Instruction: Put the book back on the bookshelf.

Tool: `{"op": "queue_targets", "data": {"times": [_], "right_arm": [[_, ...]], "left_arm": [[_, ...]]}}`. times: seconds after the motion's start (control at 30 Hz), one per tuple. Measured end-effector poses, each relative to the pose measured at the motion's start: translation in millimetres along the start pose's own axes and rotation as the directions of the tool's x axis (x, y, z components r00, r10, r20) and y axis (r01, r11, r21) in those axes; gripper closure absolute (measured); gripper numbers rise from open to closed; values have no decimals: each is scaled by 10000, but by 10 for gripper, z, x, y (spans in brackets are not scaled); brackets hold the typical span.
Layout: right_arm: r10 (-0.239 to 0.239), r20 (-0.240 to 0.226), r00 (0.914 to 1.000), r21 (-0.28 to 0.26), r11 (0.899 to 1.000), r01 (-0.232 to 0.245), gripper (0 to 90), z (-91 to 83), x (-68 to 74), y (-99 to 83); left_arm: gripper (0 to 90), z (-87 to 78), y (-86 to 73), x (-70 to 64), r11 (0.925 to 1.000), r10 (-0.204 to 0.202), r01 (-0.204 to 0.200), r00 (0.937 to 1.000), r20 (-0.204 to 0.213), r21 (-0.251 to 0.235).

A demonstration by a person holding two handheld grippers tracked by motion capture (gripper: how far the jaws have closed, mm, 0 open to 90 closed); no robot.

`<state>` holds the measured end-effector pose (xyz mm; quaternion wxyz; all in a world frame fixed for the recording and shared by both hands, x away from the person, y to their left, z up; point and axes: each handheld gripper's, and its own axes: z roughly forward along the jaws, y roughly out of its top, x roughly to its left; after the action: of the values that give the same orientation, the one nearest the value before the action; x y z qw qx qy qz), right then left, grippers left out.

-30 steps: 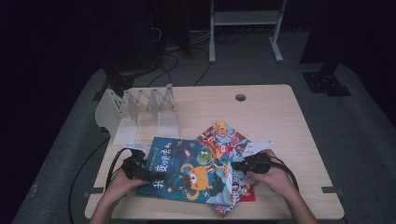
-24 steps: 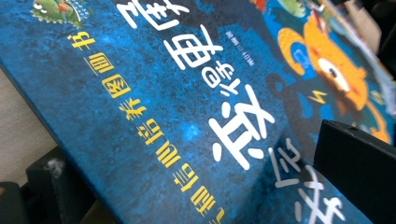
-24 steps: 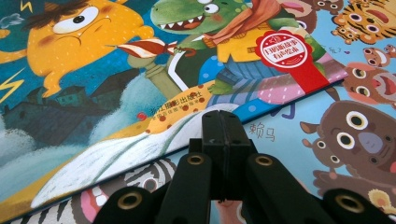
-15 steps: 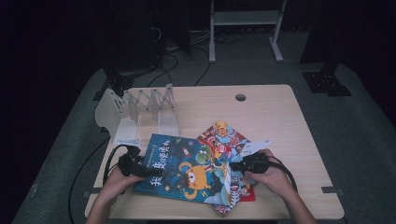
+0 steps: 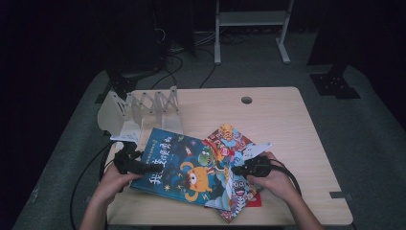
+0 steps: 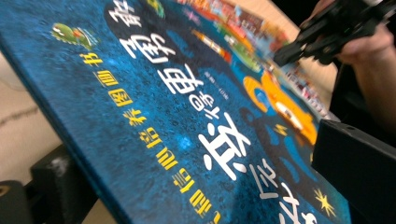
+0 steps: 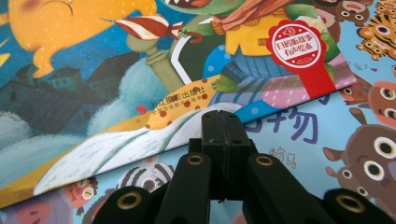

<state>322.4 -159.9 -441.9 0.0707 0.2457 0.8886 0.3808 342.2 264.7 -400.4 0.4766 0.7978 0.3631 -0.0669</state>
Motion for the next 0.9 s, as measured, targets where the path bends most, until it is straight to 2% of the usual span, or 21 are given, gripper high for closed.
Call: {"op": "queue_targets", "data": {"times": [0.23,0.43,0.73,0.9], "right_arm": [[-67,-85,9999,15,10000,67,889,39,9,41],[-137,-153,9998,59,9999,138,888,68,12,76],[-235,-120,9997,86,9997,236,887,79,21,92],[-209,-127,9997,96,9997,210,887,78,23,92]], "left_arm": [[34,-123,158,-115,9983,493,-493,9988,-14,-326],[45,-183,325,-208,9954,867,-869,9962,-62,-405],[60,-216,589,-373,9906,1354,-1352,9908,45,-210],[60,-205,718,-468,9876,1569,-1568,9876,-74,112]]}}
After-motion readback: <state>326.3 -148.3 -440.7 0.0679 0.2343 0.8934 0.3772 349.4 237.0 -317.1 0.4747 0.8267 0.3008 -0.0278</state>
